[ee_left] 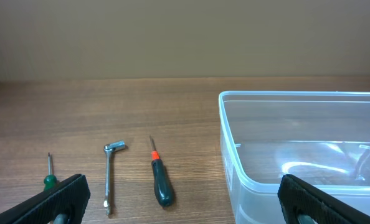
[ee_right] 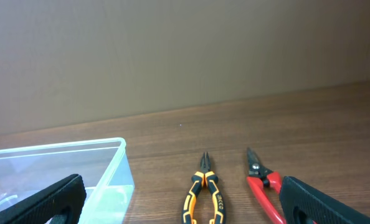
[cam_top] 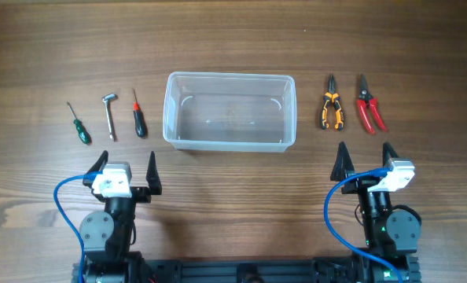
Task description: Pack container
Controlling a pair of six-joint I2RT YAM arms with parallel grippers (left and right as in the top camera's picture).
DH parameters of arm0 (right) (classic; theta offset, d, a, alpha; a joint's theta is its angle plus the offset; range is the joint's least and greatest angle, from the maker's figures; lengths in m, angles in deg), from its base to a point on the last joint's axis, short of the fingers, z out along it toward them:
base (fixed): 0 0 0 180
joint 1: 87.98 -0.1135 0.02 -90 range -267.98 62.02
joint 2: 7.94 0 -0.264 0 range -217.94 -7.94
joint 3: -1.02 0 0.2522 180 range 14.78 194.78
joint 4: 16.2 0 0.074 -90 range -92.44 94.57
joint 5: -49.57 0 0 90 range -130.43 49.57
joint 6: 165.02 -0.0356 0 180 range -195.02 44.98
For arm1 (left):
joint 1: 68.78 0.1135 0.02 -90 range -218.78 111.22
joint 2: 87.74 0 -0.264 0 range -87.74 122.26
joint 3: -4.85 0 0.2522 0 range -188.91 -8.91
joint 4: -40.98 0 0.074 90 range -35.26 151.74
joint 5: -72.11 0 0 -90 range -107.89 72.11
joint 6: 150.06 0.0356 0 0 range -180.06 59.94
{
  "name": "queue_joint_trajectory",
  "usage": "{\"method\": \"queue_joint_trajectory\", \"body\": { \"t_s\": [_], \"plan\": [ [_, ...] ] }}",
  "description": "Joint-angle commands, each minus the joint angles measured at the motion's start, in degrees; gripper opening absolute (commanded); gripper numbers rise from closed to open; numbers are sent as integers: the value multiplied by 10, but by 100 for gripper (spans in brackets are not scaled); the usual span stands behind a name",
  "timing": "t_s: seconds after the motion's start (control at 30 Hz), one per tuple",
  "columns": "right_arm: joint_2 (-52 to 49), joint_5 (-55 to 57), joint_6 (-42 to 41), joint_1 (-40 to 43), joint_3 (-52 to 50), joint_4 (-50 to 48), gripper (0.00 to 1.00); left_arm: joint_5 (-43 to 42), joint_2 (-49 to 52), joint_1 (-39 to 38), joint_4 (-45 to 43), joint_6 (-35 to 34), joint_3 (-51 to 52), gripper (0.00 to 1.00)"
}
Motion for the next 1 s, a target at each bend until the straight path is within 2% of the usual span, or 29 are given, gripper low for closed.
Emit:
{"method": "queue_joint_trajectory", "body": {
  "t_s": [0.0,0.3,0.43,0.67,0.83,0.9,0.97],
  "plan": [
    [7,10,-6,3,-1,-2,100,-9,-5,5,-2,7,4,100],
    [7,12,-5,3,-1,-2,100,-9,-5,5,-2,7,4,100],
    [7,-66,-45,3,0,-19,100,-9,-5,5,-2,7,4,100],
    [-16,-66,-79,3,40,-66,100,-9,-5,5,-2,7,4,100],
    [-172,-66,-30,3,185,-49,100,-9,-5,5,-2,7,4,100],
    [-276,-73,-4,3,291,9,100,-9,-5,5,-2,7,4,100],
    [-392,-82,12,3,420,111,100,-9,-5,5,-2,7,4,100]
  ]
}}
